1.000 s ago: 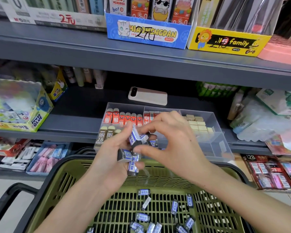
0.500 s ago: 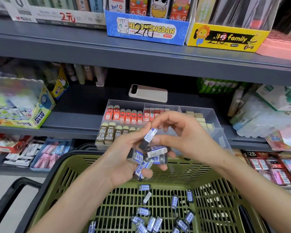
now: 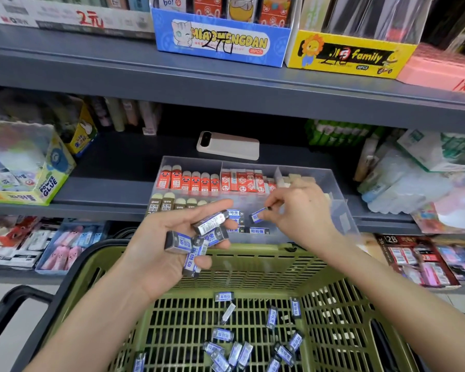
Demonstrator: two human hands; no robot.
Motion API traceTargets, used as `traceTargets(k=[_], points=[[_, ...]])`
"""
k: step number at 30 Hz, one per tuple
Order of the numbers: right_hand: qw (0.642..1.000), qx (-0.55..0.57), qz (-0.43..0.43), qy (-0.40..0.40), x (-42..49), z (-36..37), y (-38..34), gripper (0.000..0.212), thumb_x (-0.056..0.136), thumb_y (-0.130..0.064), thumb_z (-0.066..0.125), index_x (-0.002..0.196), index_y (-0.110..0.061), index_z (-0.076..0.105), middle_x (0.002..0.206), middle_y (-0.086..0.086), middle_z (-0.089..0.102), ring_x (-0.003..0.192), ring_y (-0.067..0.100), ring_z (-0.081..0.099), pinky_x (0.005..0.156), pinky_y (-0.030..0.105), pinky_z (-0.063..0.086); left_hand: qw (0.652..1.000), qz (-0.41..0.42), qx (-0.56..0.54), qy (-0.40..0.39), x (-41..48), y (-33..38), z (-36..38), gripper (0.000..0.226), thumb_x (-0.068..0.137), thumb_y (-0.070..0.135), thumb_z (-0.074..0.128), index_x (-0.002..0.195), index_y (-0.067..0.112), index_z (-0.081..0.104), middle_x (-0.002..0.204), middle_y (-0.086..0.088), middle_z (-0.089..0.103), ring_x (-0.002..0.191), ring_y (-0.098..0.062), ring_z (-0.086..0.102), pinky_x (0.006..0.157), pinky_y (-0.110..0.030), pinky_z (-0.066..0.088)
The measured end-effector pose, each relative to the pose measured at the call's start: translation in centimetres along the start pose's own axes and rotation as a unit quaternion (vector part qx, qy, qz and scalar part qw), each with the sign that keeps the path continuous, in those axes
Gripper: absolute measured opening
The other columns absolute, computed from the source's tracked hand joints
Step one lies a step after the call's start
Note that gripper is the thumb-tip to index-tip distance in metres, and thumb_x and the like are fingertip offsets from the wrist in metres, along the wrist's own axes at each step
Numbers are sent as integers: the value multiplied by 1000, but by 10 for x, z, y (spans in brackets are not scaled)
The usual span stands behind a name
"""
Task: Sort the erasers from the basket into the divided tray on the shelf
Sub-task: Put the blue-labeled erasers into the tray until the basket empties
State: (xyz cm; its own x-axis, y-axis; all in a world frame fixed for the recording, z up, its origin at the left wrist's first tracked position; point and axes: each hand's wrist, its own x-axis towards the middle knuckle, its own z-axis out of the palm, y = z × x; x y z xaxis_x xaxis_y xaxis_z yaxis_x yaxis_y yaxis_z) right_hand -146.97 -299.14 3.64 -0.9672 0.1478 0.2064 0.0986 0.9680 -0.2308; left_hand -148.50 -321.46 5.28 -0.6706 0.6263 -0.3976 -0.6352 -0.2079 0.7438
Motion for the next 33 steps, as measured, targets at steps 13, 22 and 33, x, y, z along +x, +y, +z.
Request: traceTargets(k=[13, 22, 33], points=[[959, -230, -123, -108, 14, 14, -6, 24, 84, -40, 58, 91, -25, 74, 115, 15, 65, 109, 27, 51, 93, 33, 32, 1000, -17, -26, -5, 0, 0, -4, 39, 84, 28, 47, 108, 11, 73, 110, -19, 69, 70, -22, 62, 42, -22, 37], [983, 162, -61, -64, -3, -22, -25, 45, 90, -53, 42, 83, -21, 73, 81, 3, 71, 82, 23, 56, 75, 35, 39, 999, -17, -24, -16, 0, 1, 8, 40, 81, 34, 51, 107, 13, 73, 104, -17, 70, 68, -22, 62, 41, -22, 36], [793, 570, 98, -195, -29, -27, -58, 13, 80, -27, 67, 83, -15, 73, 76, -5, 68, 68, 5, 59, 62, 6, 45, 998, 48, 23, 33, -4, -7, 24, 36, 74, 24, 58, 106, 22, 75, 108, -14, 71, 71, -21, 63, 42, -23, 37]])
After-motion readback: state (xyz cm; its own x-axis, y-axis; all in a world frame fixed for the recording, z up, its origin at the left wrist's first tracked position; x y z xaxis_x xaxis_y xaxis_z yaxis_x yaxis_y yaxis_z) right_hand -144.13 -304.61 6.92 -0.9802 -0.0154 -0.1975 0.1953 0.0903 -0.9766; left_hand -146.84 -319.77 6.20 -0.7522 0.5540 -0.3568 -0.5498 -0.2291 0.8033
